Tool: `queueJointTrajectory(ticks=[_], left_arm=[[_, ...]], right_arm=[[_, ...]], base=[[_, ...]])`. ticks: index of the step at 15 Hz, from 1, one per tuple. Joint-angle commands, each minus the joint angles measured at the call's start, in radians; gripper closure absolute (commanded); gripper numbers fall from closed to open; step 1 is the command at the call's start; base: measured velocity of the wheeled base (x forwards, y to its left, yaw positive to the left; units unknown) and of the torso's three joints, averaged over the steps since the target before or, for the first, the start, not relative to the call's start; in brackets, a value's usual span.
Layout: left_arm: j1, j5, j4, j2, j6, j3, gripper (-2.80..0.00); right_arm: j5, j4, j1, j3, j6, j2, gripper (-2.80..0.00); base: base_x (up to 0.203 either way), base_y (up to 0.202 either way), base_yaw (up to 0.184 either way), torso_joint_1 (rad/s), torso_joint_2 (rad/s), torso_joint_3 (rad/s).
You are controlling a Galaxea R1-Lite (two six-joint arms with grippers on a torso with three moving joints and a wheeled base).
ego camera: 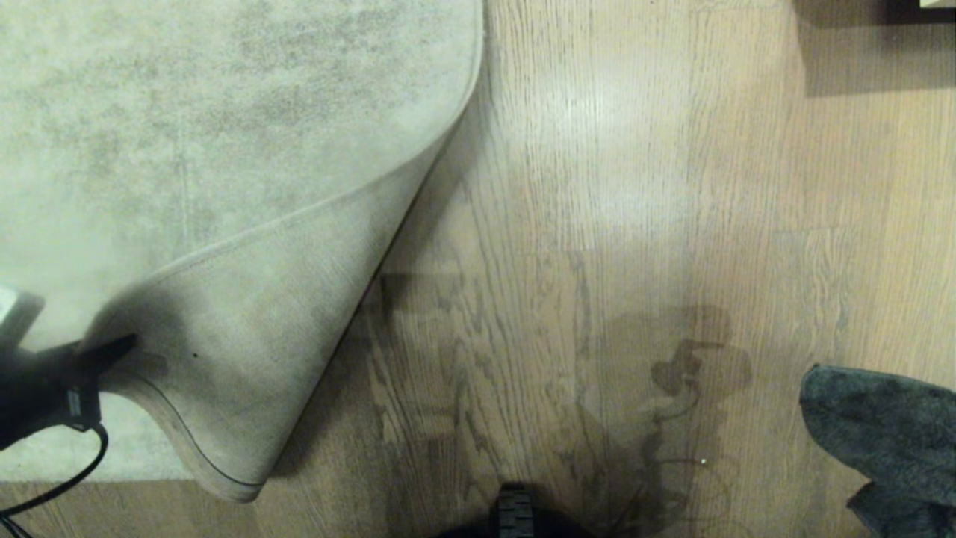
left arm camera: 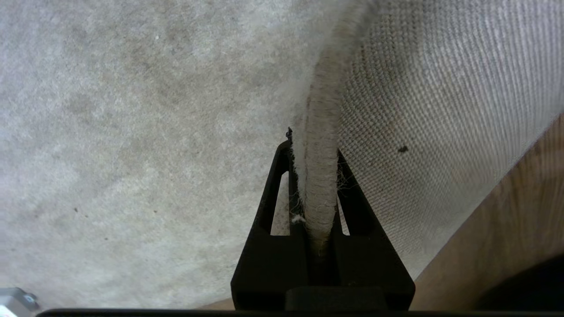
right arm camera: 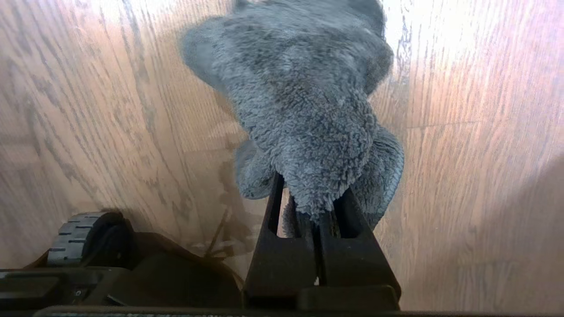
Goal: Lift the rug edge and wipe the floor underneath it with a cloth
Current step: Lift up the carpet
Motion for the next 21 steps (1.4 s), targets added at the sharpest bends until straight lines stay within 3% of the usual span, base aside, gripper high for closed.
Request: queueJointTrajectory(ticks=[1,4,8,10,14,21], left_arm=[[0.0,-0.038,-0.003,0.021,0.033,-0.004,0.0],[0.02,-0.045,-0.004,0.044,0.054,-0.005,0.0],[0.156,-0.068,-0.004,0.028,0.057,0.0,0.0],[0.145,-0.1,-0.005,0.028,0.056,0.003,0.0],[0.151,-0.091,-0.017,-0.007,0.047,0.111,0.0],[0.151,-0.079,-0.018,-0.027,0.047,0.111,0.0]], right_arm=[[0.0,-0.001,0.001,0.0,0.0,0.001,0.0],[0.0,-0.001,0.001,0.0,0.0,0.001,0.0],[0.0,-0.001,0.001,0.0,0.0,0.001,0.0],[0.0,-0.001,0.001,0.0,0.0,0.001,0.0],[0.0,-0.001,0.001,0.0,0.0,0.001,0.0],[0.0,-0.001,0.001,0.0,0.0,0.001,0.0]], base=[[0.0,0.0,0.0,0.0,0.0,0.0],[0.0,0.0,0.0,0.0,0.0,0.0],[0.0,0.0,0.0,0.0,0.0,0.0],[0.0,0.0,0.0,0.0,0.0,0.0],[0.0,0.0,0.0,0.0,0.0,0.0],[0.0,0.0,0.0,0.0,0.0,0.0]])
